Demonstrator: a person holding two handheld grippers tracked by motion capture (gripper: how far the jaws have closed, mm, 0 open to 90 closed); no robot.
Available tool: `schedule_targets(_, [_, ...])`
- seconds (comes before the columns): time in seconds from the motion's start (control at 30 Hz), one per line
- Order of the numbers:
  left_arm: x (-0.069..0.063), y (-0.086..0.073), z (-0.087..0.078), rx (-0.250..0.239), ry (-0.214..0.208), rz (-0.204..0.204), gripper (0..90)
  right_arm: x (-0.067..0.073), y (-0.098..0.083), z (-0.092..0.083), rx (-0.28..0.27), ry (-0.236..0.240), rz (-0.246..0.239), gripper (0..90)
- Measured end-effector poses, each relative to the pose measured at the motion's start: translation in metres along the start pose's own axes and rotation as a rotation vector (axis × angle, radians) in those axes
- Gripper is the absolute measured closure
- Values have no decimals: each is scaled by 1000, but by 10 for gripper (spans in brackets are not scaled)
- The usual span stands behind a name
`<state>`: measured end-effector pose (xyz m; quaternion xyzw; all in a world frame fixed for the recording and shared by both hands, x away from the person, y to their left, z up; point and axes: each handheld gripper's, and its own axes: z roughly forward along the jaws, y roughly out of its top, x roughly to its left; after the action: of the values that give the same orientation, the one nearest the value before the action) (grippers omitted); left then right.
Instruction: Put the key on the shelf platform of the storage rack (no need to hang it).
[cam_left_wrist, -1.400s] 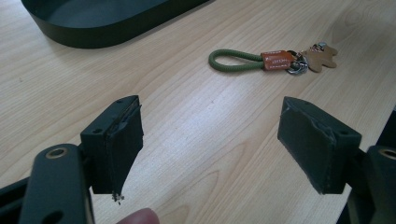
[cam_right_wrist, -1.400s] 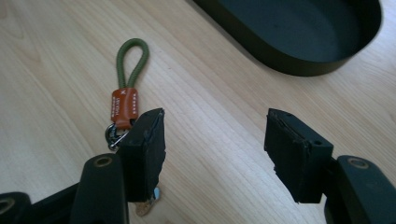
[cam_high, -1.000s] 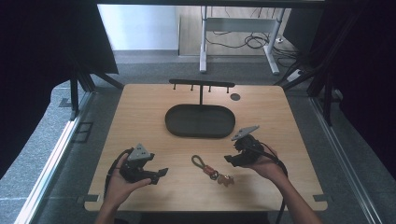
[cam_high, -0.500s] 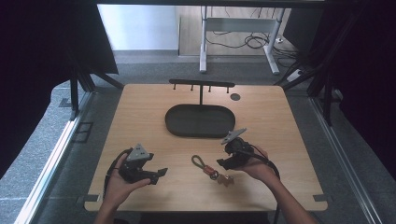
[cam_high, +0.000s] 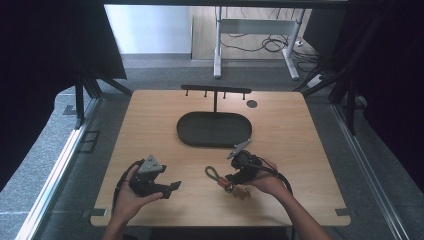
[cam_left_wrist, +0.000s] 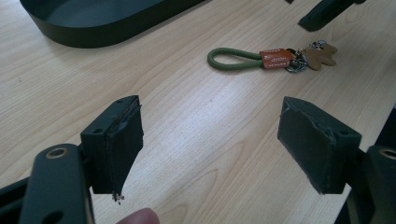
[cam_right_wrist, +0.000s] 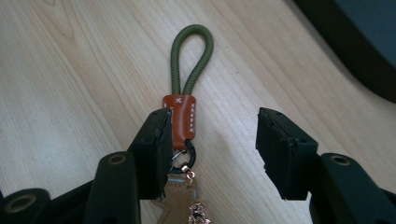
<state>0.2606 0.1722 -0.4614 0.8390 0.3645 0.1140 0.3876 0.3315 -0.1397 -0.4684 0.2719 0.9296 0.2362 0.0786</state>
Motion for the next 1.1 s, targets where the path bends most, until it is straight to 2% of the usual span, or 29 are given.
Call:
schedule_targets(0.2, [-4,1,2,4,-10,14,226,7,2,11,36,22,-24,493])
schedule_targets(0.47, [-2,1,-1,-6,-9,8,226,15,3,34,106,34,-60,516])
schedule_targets(0.63, [0,0,-1,-3,-2,3,226,17,4,40,116,29,-64,522])
schedule_targets(0.83, [-2,1,-2,-7,-3,9,226,20,5,46,131,16,-87,571])
schedule_targets(1.1, [-2,1,-4,-7,-2,10,226,18,4,46,129,34,-67,650])
